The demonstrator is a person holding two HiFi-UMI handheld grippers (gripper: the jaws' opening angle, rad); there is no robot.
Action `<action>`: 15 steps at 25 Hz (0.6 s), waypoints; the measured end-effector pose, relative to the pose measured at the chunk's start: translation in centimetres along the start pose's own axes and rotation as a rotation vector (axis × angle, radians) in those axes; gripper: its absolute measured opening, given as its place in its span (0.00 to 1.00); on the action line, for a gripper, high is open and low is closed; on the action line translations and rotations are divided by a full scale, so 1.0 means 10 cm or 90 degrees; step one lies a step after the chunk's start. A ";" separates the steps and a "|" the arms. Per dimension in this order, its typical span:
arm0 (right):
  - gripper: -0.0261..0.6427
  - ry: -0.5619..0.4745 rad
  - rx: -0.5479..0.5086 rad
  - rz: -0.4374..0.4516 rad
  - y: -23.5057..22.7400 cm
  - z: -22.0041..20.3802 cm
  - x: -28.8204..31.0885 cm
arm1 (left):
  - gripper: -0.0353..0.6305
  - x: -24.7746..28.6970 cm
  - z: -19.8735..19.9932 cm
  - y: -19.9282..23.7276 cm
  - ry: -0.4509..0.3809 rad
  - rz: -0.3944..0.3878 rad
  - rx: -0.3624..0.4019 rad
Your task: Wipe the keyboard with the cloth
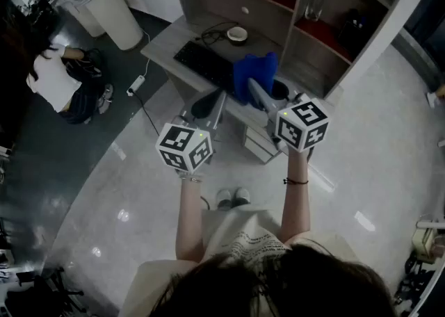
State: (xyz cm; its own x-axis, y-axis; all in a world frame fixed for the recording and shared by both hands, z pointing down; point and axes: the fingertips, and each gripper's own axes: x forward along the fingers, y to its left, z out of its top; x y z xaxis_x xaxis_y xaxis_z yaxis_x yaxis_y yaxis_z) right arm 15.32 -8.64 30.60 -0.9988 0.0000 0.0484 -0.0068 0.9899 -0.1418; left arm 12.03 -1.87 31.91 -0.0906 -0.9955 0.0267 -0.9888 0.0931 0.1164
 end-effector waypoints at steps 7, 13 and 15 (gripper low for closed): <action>0.13 -0.001 0.001 0.005 0.01 0.00 -0.02 | 0.06 -0.01 0.01 -0.02 0.000 0.003 0.000; 0.13 -0.004 0.006 0.005 -0.03 -0.01 -0.08 | 0.06 0.02 -0.03 -0.07 0.003 0.005 -0.002; 0.13 -0.005 0.008 0.003 -0.05 -0.02 -0.12 | 0.06 0.02 -0.06 -0.12 0.005 0.004 -0.003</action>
State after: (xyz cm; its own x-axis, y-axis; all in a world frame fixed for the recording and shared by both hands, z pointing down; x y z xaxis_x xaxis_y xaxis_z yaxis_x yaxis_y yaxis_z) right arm 16.50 -9.13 30.79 -0.9992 0.0029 0.0406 -0.0035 0.9879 -0.1549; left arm 13.25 -2.15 32.33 -0.0965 -0.9947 0.0351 -0.9876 0.1000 0.1206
